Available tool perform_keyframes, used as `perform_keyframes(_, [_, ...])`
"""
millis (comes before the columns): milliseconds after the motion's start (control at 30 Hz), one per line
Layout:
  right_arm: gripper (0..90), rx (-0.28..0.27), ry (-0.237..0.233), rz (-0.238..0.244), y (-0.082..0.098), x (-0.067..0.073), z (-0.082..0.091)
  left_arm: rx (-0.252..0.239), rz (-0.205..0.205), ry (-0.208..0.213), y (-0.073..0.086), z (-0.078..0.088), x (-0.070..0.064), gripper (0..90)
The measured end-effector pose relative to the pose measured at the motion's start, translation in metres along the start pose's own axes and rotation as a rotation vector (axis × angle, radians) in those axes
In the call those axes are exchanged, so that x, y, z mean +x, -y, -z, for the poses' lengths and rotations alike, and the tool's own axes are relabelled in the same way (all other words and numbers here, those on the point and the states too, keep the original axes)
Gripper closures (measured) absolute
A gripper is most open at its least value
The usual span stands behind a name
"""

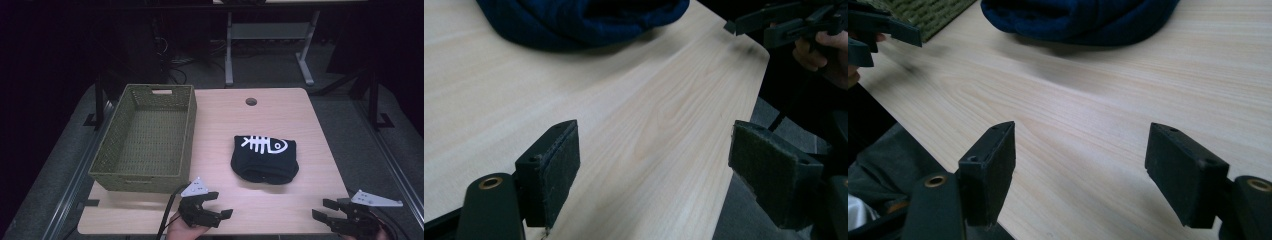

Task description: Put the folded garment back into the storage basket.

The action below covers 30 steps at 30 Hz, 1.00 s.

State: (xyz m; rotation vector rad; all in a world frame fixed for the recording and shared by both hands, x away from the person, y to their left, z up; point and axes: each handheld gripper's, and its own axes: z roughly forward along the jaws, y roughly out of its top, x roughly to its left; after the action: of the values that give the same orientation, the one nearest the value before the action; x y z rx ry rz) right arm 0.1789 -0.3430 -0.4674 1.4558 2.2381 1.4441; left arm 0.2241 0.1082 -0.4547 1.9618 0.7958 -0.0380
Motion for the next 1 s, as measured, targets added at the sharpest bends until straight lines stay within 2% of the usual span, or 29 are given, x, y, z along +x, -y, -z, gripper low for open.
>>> perform_keyframes(100, [26.9, -0.016, -0.014, -0.009, 0.0, -0.001, 0.0, -0.005, -0.009, -0.008, -0.003, -0.001, 0.001, 20.1])
perform_keyframes(167, [26.7, -0.015, -0.013, -0.011, -0.002, -0.001, 0.0, -0.016, 0.008, 0.002, -0.006, -0.002, 0.002, 19.9])
perform_keyframes(233, [26.8, -0.017, -0.009, -0.006, -0.005, -0.002, -0.001, -0.022, 0.003, -0.011, -0.01, -0.004, 0.002, 19.5])
perform_keyframes(300, [26.7, -0.018, -0.012, -0.005, -0.01, 0.0, -0.002, -0.024, 0.002, -0.006, -0.014, -0.006, 0.003, 18.4])
perform_keyframes(500, [26.2, 0.018, -0.008, 0.012, -0.026, 0.003, -0.012, -0.032, 0.012, -0.02, -0.025, -0.011, 0.01, 18.2])
perform_keyframes(700, [26.1, 0.036, -0.005, 0.031, -0.039, 0.001, -0.018, -0.034, 0.026, -0.014, -0.032, -0.014, 0.016, 18.1])
perform_keyframes(800, [26.1, 0.022, 0.001, 0.033, -0.045, -0.002, -0.02, -0.04, 0.038, 0.004, -0.038, -0.02, 0.019, 18.1])
perform_keyframes(1000, [26.2, 0.027, 0.001, 0.019, -0.049, -0.008, -0.024, -0.034, 0.021, 0.024, -0.047, -0.032, 0.019, 17.9])
